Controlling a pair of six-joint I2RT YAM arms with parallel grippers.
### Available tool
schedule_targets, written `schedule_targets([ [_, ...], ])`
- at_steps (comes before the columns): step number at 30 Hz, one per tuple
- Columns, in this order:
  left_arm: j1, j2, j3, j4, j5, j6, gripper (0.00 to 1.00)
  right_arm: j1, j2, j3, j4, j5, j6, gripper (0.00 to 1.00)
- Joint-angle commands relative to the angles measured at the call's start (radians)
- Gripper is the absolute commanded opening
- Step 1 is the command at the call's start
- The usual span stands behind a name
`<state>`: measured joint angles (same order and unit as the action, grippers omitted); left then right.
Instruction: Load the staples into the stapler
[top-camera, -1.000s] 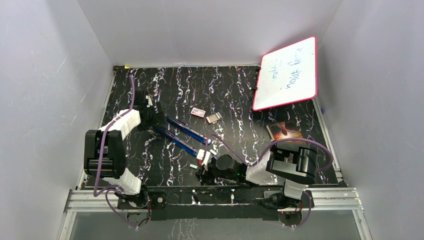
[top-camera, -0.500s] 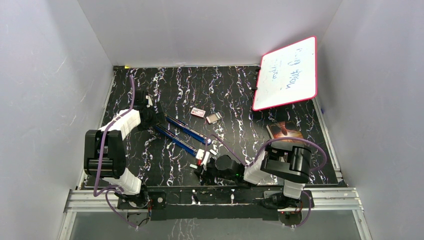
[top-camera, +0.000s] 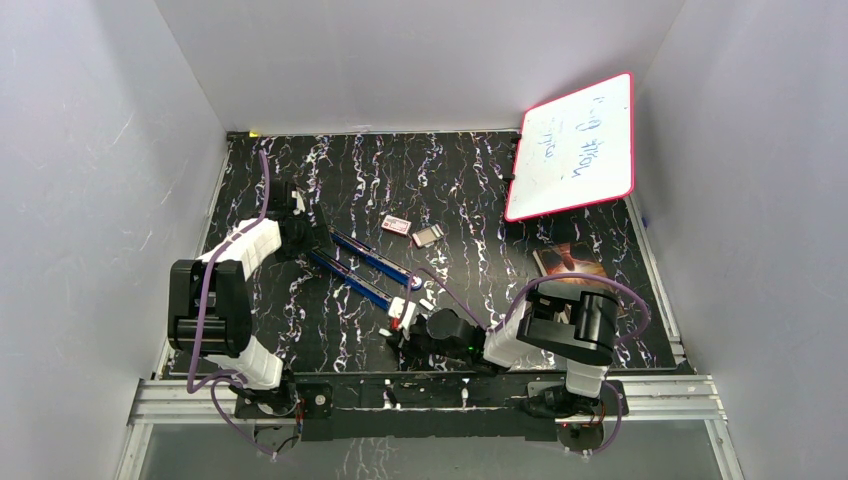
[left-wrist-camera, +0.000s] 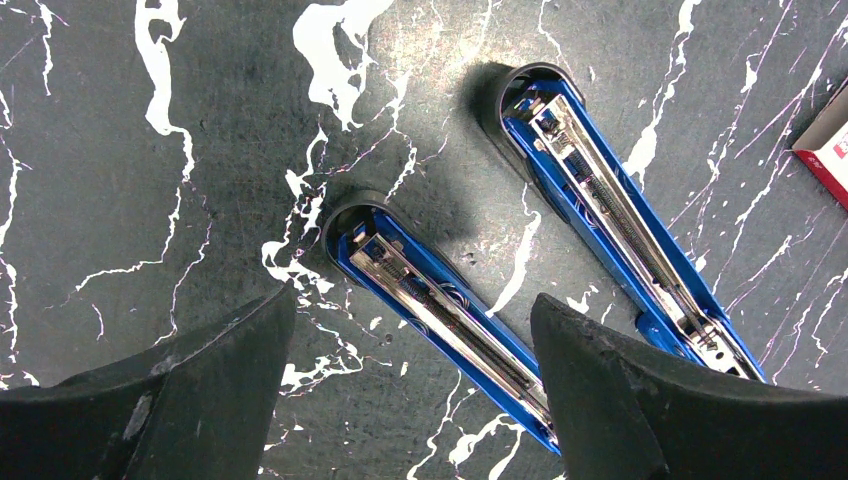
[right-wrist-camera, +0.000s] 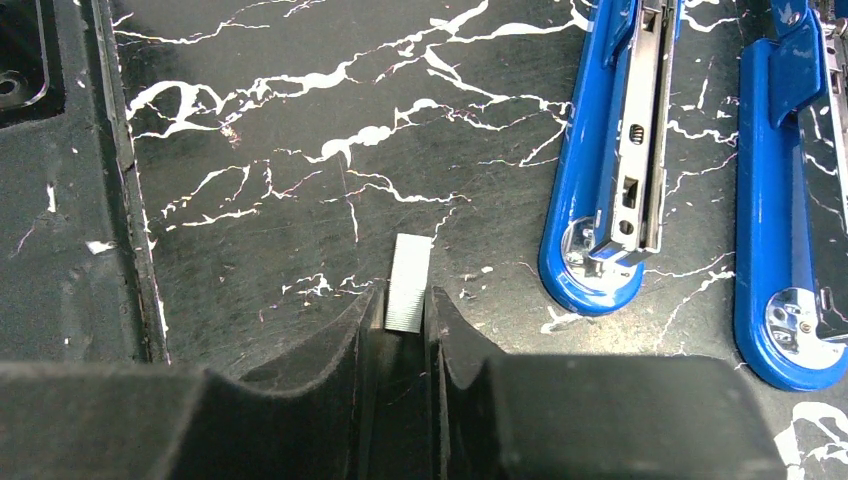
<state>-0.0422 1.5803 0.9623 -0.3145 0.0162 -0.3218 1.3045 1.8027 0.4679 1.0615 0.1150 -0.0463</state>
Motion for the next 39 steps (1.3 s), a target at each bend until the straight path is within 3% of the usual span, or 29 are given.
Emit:
schedule_targets([
  [1, 0.007, -0.011, 0.03, -0.015, 0.015, 0.006, 0.86, -0.001, 0.025, 0.002, -0.072, 0.004, 0.001, 0.29],
  [5, 0.007, -0.013, 0.03, -0.015, 0.013, 0.007, 0.86, -0.001, 0.016, -0.007, -0.077, 0.007, 0.004, 0.33],
  [20, 0.007, -0.011, 0.032, -0.015, 0.014, 0.006, 0.86, -0.003, 0.007, -0.017, -0.084, 0.002, 0.011, 0.28],
  [32, 0.006, -0.013, 0.032, -0.015, 0.016, 0.005, 0.86, -0.002, -0.048, 0.03, -0.121, -0.031, -0.024, 0.01],
  [39, 0.006, -0.015, 0.032, -0.015, 0.014, 0.006, 0.86, -0.003, -0.149, 0.137, -0.171, -0.05, -0.05, 0.0],
])
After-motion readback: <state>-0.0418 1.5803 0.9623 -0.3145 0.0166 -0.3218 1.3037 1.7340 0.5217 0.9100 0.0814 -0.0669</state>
